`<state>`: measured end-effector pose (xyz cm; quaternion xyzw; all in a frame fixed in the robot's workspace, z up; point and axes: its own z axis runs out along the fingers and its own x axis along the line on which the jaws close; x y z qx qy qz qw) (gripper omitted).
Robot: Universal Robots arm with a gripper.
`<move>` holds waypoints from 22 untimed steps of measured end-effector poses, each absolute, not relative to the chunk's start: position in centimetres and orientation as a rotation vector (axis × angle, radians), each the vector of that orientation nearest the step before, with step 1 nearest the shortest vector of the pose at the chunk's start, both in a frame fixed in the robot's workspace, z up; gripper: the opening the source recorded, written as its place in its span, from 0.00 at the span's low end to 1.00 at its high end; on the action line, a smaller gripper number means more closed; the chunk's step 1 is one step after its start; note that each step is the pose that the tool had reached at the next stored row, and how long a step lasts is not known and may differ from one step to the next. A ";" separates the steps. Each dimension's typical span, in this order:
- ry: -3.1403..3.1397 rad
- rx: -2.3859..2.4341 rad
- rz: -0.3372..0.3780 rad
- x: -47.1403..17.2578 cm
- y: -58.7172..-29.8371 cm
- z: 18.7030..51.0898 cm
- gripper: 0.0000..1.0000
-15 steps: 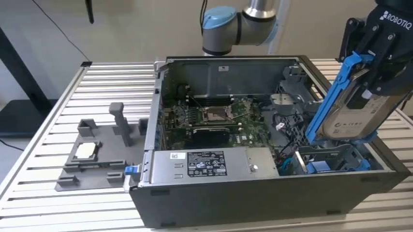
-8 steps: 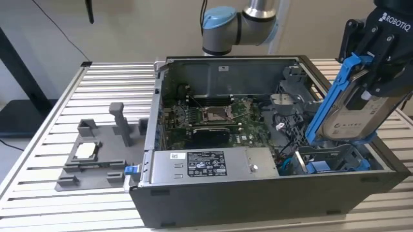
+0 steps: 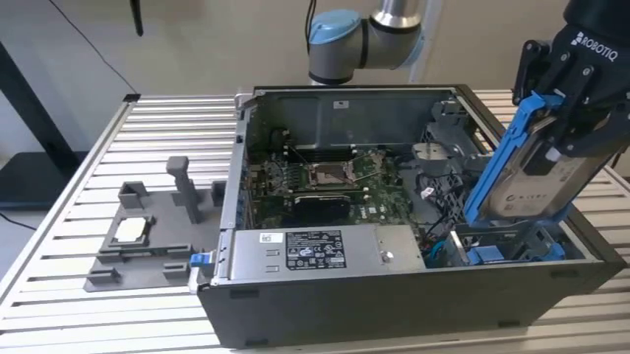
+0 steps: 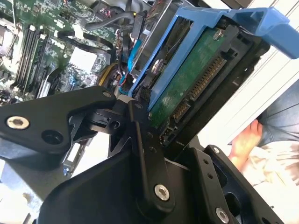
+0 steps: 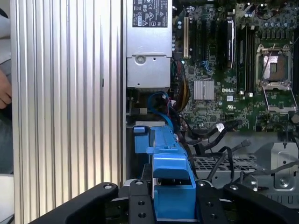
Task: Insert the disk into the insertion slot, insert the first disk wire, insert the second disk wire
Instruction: 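Insert the disk into the insertion slot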
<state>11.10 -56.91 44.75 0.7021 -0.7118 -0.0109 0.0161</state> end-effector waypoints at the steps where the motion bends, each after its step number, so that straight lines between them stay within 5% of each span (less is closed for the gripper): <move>1: -2.212 2.185 -0.034 11.1 -56.9 44.7 0.33; 22: -2.175 2.221 -0.033 11.4 -57.1 42.0 0.33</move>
